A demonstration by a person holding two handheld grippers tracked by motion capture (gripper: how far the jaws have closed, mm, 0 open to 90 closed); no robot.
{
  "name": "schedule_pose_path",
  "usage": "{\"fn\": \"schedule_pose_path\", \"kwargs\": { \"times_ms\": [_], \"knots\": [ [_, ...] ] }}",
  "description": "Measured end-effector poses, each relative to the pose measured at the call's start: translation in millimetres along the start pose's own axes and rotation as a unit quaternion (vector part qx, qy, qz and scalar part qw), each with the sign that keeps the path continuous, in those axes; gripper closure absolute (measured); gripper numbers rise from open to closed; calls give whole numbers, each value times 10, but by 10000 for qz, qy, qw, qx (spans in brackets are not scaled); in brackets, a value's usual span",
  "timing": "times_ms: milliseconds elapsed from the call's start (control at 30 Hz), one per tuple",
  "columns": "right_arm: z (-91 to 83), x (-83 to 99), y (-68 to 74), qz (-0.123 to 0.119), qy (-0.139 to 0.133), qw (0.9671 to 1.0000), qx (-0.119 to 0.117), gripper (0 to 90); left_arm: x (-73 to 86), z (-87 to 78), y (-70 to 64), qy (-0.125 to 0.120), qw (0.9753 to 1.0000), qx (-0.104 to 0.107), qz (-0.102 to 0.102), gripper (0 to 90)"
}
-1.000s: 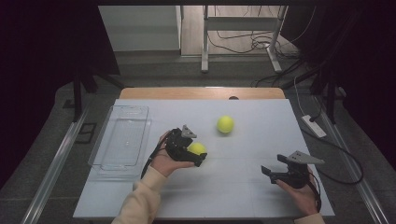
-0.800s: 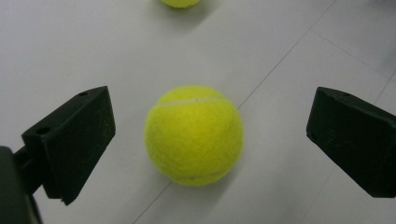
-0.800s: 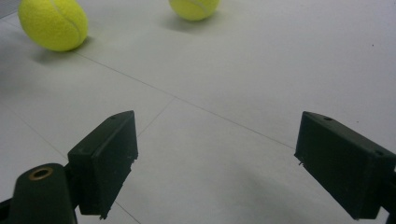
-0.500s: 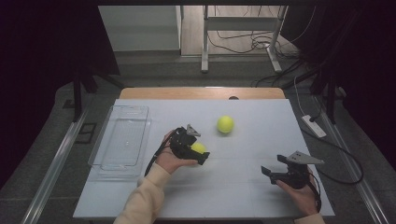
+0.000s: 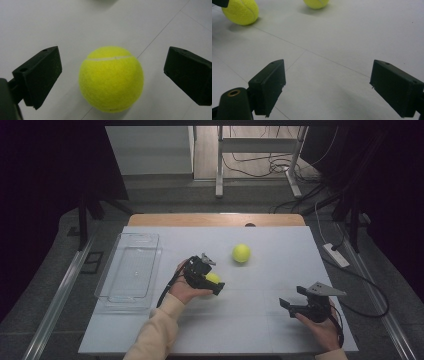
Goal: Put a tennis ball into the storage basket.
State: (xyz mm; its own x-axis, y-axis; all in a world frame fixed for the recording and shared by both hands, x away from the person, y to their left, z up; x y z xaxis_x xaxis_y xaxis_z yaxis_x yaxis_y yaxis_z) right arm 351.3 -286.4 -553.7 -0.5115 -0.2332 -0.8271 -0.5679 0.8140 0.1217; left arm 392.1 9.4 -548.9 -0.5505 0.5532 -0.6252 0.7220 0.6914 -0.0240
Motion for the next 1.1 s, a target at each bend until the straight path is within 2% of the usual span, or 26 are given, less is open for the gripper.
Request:
{"fn": "schedule_pose_path", "kwargs": {
  "times_ms": [133, 267, 467, 633, 700, 800, 967, 1100],
  "knots": [
    [-2, 6, 2, -8, 12, 10000, 8, 130, 29, 70, 12, 154, 9999, -26, 21, 25],
    [-2, 7, 1, -7, 10, 10000, 9, 130, 35, 93, 7, 168, 9998, 38, -14, 27],
    [-3, 12, -8, 7, 21, 10000, 14, 131, 83, 170, 6, 357, 9994, 27, 2, 27],
    [-7, 12, -13, 8, 20, 10000, 39, 131, 129, 209, 8, 451, 9990, 36, -65, 67],
    [-10, 12, -18, 16, 21, 10000, 51, 130, 152, 219, 5, 476, 9988, 87, -24, 117],
    [-6, 12, -23, 42, 18, 10000, 53, 130, 162, 218, 1, 450, 9989, 73, 74, 257],
    [-7, 14, -21, 25, 32, 10000, 52, 131, 165, 208, -7, 466, 9988, 35, 173, 266],
    [-6, 14, -27, 28, 27, 10000, 72, 133, 144, 168, -13, 370, 9991, -15, 206, 268]
  ]
}}
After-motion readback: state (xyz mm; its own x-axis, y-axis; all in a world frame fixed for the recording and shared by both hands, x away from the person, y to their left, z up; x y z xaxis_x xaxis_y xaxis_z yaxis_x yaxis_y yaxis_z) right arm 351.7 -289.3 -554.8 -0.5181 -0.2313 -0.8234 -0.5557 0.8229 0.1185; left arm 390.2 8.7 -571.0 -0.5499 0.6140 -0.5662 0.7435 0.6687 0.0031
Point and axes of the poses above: each handheld gripper's, and its own axes: z roughly forward along the jaws, x roughly out of its underside, y roughly to its left, the point moved 8 cm from there along z, roughly forward along the jaws, and after that the axes turned 4 degrees about z, right-handed, at the moved point
